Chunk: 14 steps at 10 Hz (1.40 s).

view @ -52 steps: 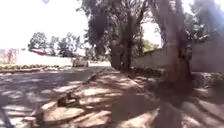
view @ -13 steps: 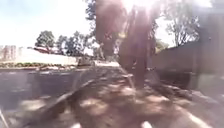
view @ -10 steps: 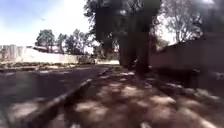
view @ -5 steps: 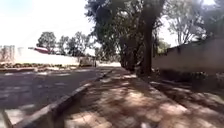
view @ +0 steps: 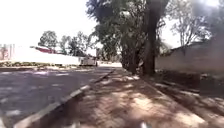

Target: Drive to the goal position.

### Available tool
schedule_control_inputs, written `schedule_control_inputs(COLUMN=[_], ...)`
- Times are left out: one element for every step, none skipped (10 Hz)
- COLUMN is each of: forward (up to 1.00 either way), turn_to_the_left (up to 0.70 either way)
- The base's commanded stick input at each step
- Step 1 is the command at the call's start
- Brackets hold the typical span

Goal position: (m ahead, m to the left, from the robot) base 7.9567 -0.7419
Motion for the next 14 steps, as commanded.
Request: schedule_control_inputs(forward=[0.70, 0.70, 0.70, 0.70, 0.70, 0.70, 0.70, 0.70, 0.70, 0.70, 0.70, 0.70, 0.70, 0.70], turn_to_the_left=[0.00, 0.00, 0.00, 0.00, 0.00, 0.00, 0.00, 0.00, 0.00, 0.00, 0.00, -0.03, -0.07, -0.15])
